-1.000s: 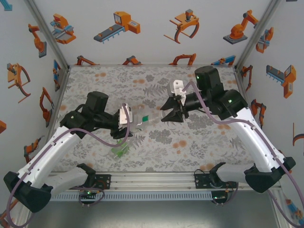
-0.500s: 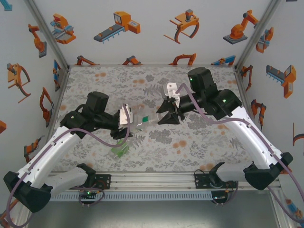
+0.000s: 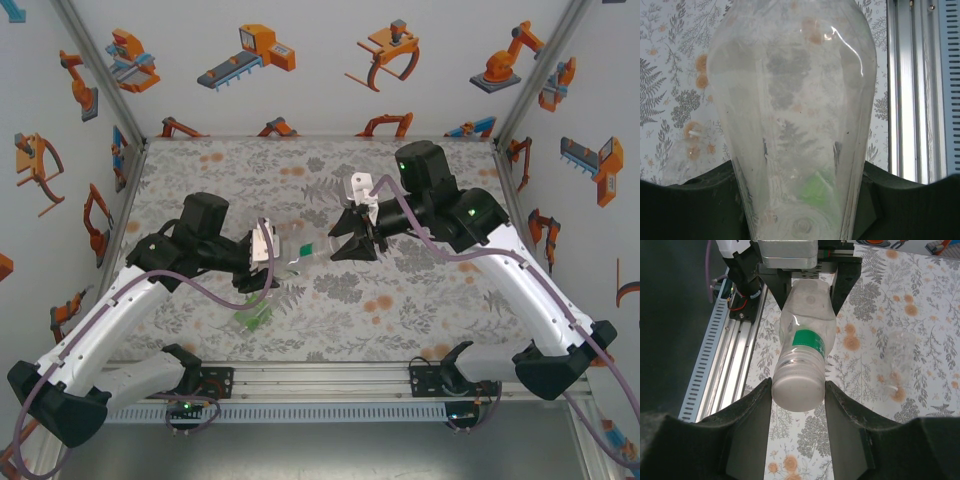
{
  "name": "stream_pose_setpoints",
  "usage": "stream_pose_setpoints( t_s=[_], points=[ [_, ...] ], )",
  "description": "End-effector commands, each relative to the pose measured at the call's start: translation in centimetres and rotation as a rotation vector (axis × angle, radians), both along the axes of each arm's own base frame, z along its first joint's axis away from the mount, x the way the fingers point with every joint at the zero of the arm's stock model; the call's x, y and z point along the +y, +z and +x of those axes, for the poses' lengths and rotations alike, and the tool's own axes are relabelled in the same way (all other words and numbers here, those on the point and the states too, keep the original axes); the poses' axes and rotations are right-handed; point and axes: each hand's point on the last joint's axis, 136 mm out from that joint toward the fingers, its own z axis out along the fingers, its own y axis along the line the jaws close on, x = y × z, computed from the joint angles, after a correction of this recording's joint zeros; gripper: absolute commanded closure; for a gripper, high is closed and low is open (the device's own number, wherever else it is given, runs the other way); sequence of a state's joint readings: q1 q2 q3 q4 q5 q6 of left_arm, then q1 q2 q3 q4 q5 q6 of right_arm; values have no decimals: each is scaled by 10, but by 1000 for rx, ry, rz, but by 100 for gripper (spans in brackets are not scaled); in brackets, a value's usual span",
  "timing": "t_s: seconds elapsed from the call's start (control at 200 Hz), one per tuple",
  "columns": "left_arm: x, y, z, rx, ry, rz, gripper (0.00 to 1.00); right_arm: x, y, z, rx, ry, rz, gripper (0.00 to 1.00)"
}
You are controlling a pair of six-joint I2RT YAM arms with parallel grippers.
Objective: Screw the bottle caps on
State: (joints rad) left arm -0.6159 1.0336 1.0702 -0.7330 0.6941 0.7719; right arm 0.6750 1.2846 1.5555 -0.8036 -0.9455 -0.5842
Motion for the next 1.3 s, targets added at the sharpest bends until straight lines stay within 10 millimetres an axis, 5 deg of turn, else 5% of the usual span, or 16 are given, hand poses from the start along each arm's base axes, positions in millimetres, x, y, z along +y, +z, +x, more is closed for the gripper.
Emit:
stream_pose_setpoints(
  t_s=[0.0, 1.297],
  points=[
    [-6, 19, -5, -20, -38, -56, 100, 3, 1, -3, 3, 20, 10, 100],
    [-13, 32, -19, 37, -111, -125, 100, 13, -18, -14, -92, 68, -56, 100]
  ],
)
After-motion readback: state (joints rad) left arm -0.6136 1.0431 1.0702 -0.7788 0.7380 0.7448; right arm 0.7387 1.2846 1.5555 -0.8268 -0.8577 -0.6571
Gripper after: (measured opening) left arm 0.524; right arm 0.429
